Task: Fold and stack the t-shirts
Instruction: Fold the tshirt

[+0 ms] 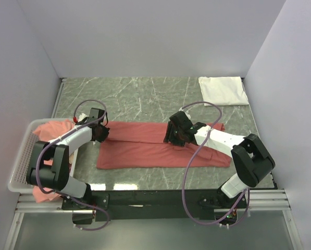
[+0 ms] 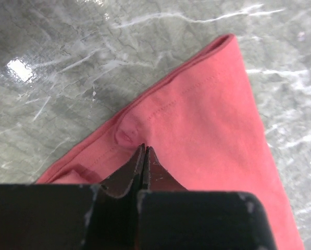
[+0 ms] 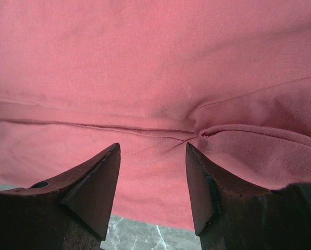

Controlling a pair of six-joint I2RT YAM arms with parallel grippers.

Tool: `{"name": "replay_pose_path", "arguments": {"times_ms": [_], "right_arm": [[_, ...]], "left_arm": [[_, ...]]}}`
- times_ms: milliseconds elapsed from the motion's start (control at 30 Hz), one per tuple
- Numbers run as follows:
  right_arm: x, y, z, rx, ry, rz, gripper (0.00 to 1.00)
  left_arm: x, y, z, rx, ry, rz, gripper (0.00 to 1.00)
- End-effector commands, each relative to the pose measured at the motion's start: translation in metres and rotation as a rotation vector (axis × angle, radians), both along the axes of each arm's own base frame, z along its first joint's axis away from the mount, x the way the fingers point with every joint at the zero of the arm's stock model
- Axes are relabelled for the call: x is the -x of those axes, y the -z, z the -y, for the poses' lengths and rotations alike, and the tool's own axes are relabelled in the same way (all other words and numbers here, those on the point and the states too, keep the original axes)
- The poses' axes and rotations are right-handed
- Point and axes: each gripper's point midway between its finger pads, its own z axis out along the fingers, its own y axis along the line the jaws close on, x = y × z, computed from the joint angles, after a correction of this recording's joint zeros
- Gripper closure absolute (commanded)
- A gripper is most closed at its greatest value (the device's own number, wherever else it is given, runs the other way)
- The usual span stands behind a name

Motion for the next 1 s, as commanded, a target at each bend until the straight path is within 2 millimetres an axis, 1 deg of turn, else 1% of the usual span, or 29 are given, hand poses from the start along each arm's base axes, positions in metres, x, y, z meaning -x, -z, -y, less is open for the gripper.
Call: {"name": "replay_pose_path", "arguments": {"times_ms": [0, 100, 200, 267, 300, 333, 367, 400, 433, 467, 500, 567, 600, 700, 767, 967], "right_arm": [[-0.018, -0.014, -0.007, -0.011, 0.031, 0.065, 0.40], [-0.019, -0.014, -0.008, -0.019, 0.035, 0.064, 0.40], [-0.019, -0.015, -0.011, -0.024, 0.029, 0.067, 0.41], [-0.019, -0.013, -0.010, -0.003, 0.025, 0.064, 0.41], [-0.022, -0.016, -0.011, 0.006, 0.022, 0.073, 0.41], [-0.024, -0.017, -0.009, 0.030, 0.020, 0.088, 0.41], [-0.023, -0.014, -0.004, 0.061, 0.022, 0.082, 0.41], [-0.027, -0.018, -0.004, 0.077, 0.025, 0.094, 0.41], [-0.031, -0.018, 0.003, 0.117, 0.032, 0.109, 0.44], [-0.030, -0.015, 0.008, 0.149, 0.033, 0.101, 0.46], [-0.032, -0.017, 0.009, 0.163, 0.033, 0.109, 0.50], [-0.033, -0.016, 0.018, 0.211, 0.037, 0.116, 0.52], [-0.035, -0.016, 0.019, 0.226, 0.038, 0.120, 0.54], [-0.035, -0.012, 0.024, 0.269, 0.022, 0.113, 0.55], [-0.034, -0.003, 0.026, 0.299, -0.002, 0.093, 0.55], [-0.034, 0.009, 0.018, 0.300, -0.056, 0.071, 0.55]], "left_arm": [[-0.004, -0.023, 0.000, 0.011, 0.016, 0.074, 0.99], [0.000, -0.028, 0.001, 0.019, 0.018, 0.083, 0.99], [0.004, -0.027, 0.000, 0.022, 0.017, 0.087, 0.99], [0.005, -0.024, -0.001, 0.017, 0.016, 0.076, 0.99], [0.006, -0.021, -0.001, 0.014, 0.018, 0.066, 0.99], [0.007, -0.020, -0.001, 0.014, 0.017, 0.062, 0.91], [0.007, -0.017, -0.001, 0.013, 0.016, 0.053, 0.85], [0.006, -0.016, -0.001, 0.015, 0.014, 0.058, 0.80], [0.006, -0.015, -0.001, 0.013, 0.014, 0.055, 0.73], [0.007, -0.012, -0.002, 0.009, 0.012, 0.048, 0.71], [0.006, -0.012, -0.003, 0.005, 0.010, 0.047, 0.69], [0.006, -0.008, -0.003, -0.001, 0.008, 0.036, 0.67], [0.005, -0.008, -0.004, -0.001, 0.005, 0.035, 0.67], [0.007, -0.001, -0.006, -0.013, -0.006, 0.013, 0.66], [0.007, 0.002, -0.007, -0.015, -0.014, 0.008, 0.66], [0.005, 0.009, -0.007, -0.020, -0.018, 0.000, 0.65]]}}
